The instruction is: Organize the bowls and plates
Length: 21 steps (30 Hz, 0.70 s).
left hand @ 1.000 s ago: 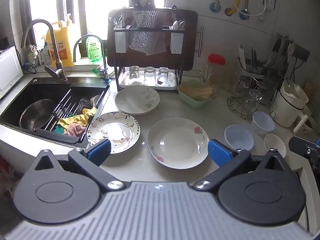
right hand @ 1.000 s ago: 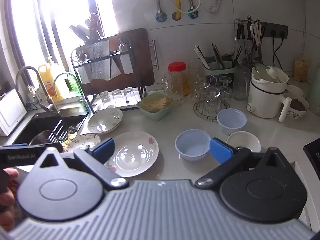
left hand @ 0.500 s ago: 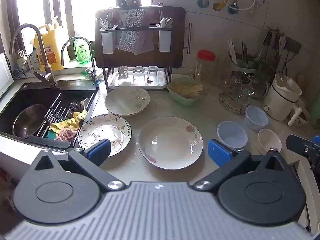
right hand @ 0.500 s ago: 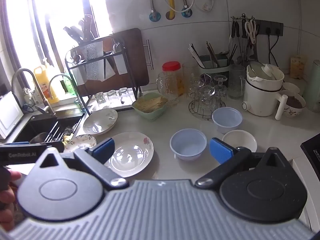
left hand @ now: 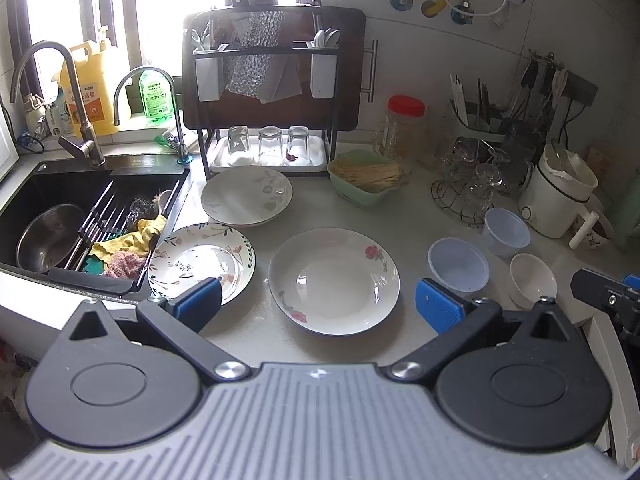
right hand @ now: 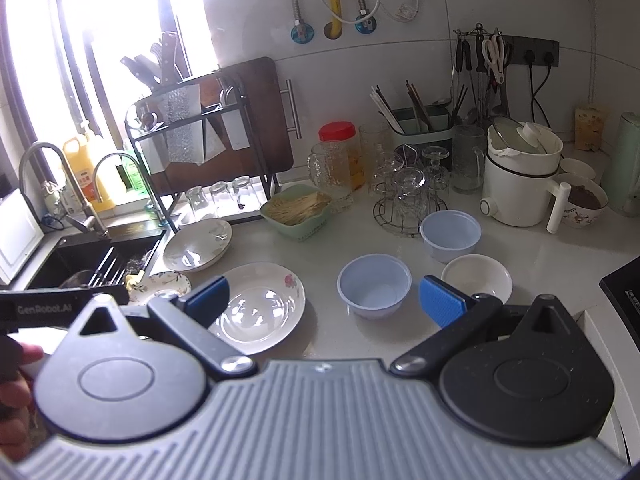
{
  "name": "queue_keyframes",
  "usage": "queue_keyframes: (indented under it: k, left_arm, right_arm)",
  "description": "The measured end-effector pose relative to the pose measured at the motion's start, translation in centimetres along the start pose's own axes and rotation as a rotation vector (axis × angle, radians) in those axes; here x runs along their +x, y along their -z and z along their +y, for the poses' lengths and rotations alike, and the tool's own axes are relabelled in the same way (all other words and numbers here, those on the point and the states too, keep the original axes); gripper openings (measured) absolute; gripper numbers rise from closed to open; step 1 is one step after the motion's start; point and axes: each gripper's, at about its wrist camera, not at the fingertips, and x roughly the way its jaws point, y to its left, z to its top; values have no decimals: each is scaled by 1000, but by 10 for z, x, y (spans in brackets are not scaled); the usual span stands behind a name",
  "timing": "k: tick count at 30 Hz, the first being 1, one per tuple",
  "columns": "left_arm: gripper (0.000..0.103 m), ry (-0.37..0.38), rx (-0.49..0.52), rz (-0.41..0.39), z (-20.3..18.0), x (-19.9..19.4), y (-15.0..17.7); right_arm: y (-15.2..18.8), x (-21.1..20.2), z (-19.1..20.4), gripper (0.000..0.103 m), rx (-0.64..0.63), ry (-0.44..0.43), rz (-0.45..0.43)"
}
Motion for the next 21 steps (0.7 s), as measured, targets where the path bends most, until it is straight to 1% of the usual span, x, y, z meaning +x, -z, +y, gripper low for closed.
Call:
queue_keyframes:
  k: [6,18,21]
  left_arm:
    - [103,10,5,-14,4,-6,0]
    - [103,50,-7,10,4,2,2]
    - [103,65,-14,29,4,6,1]
  right_arm:
    - [1,-7,-1,103,-2,7,-12]
    - [2,-10,-1,103,18,27,-14]
    - [3,-10,-3,103,20,29,-15]
